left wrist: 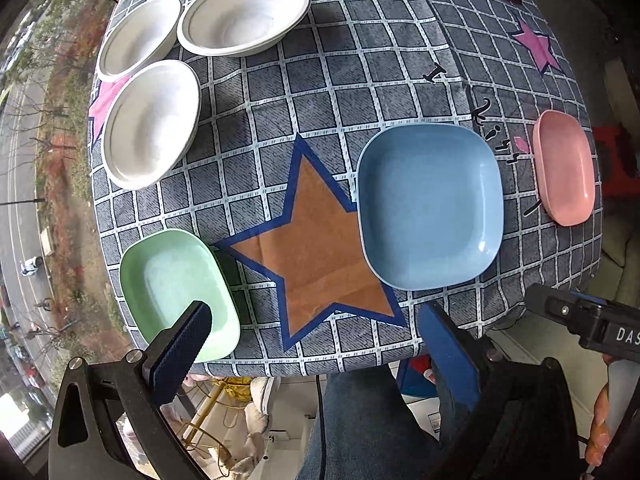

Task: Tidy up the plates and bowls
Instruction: 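Move both tools toward the light-blue square plate, then close both tools together on the rim of the light-blue plate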

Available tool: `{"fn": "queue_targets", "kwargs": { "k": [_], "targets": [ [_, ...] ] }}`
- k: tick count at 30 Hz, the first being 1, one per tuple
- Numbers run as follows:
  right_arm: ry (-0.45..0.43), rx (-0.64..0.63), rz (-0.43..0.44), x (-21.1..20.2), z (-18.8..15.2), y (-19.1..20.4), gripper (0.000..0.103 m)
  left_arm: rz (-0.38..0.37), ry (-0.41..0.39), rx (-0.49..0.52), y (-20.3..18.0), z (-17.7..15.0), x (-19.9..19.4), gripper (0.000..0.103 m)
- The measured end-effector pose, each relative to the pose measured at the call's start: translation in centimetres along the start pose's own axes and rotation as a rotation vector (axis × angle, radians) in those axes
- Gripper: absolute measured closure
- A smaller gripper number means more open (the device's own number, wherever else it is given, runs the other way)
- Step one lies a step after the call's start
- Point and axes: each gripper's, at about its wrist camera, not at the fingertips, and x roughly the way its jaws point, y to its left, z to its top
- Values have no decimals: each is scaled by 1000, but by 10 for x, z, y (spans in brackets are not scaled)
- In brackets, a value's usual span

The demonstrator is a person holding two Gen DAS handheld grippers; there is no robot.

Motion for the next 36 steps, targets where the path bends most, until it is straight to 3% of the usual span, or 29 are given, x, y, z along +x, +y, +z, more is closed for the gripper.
{"fn": "queue_targets", "kwargs": {
  "k": [6, 12, 15, 19, 20, 22, 32, 34, 36],
  "targets": [
    [-21, -32, -7, 49, 28, 2, 0, 36, 1, 26, 10, -1, 11, 0],
    [-86, -10, -70, 54, 52, -1, 0, 31, -47, -10, 18, 15, 21, 0],
    [-125, -91, -156, 53, 55, 18, 0, 41, -79, -41, 18, 35, 36, 0],
    [-161, -177, -179, 44, 50, 40, 1, 93, -80, -56, 13, 59, 65, 0],
    [-167, -197, -249, 45, 48, 43, 1, 93, -75, -58, 13, 62, 71, 0],
    [-131, -225, -291, 57, 47, 42, 1, 97, -52, -51, 12, 66, 84, 1],
    [-191, -203, -249, 23, 50, 24, 0, 24, -58, -60, 10, 81, 91, 7],
    [-183, -232, -256, 17, 56, 38, 3, 8, -61, -56, 12, 76, 95, 9],
    [-189, -265, -262, 20, 40, 55, 14, 21, -72, -51, 10, 71, 95, 10]
  ]
}}
